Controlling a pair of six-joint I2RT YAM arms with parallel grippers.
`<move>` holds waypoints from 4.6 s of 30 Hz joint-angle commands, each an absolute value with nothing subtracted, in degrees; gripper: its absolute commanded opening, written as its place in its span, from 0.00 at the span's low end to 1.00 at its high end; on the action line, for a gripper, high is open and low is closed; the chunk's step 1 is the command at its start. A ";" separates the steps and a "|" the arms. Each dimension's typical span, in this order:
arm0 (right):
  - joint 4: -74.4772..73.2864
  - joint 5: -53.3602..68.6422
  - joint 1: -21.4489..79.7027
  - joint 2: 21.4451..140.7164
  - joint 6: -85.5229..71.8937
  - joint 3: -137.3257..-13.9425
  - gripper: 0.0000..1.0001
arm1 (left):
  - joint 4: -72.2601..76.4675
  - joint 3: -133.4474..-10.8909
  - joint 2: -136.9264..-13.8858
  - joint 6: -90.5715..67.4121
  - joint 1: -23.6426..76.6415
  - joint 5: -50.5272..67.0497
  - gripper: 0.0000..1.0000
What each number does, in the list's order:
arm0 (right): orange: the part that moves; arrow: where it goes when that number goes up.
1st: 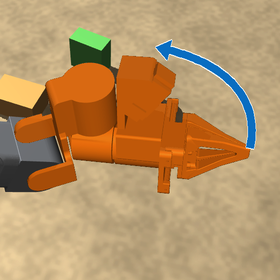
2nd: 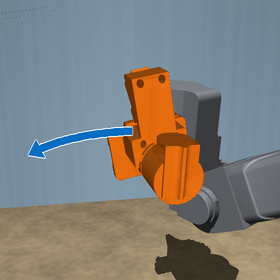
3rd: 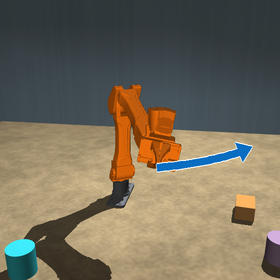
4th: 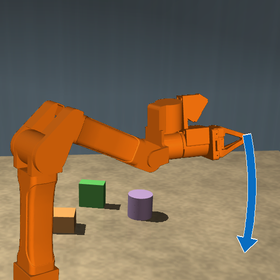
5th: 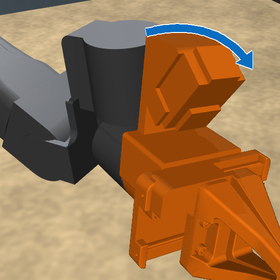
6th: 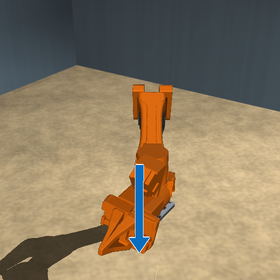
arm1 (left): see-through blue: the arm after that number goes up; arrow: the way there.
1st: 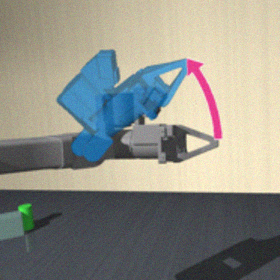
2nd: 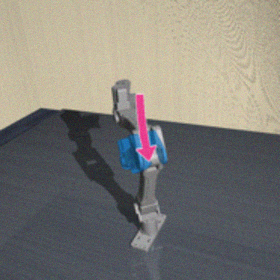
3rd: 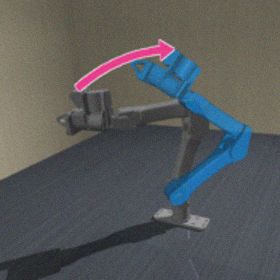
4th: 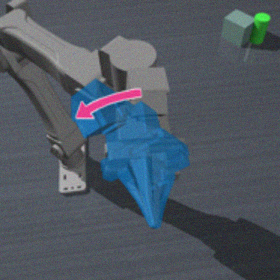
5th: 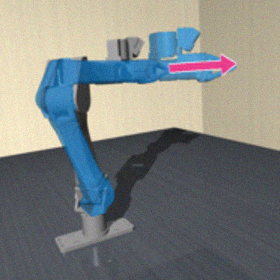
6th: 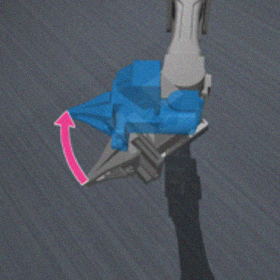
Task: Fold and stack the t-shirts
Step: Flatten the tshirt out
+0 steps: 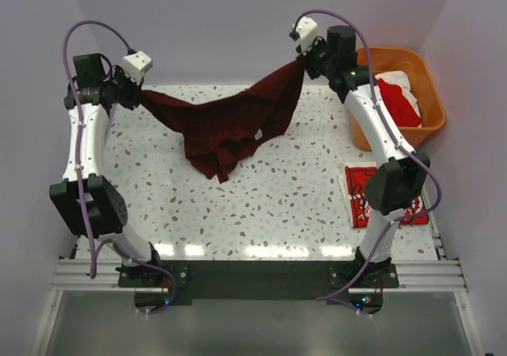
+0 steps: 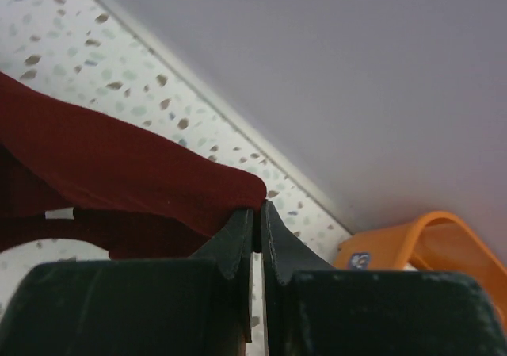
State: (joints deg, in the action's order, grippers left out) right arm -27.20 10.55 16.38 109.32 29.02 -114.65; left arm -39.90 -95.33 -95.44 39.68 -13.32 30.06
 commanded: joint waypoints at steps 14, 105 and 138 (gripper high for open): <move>-3.43 -3.69 15.12 100.38 31.11 -124.63 0.00 | -18.37 -105.91 -85.79 24.87 -14.94 24.87 0.00; -71.81 35.67 19.17 91.38 58.64 -80.84 0.63 | -53.61 -65.20 -85.87 74.02 -11.78 35.40 0.50; -45.27 13.19 49.21 96.32 29.36 -69.26 0.51 | -15.03 -45.09 -72.69 25.84 4.48 45.10 0.52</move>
State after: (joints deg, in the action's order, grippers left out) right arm -51.18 17.93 47.03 94.70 33.23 -70.35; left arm -15.59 -46.57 -74.83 27.38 5.10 47.57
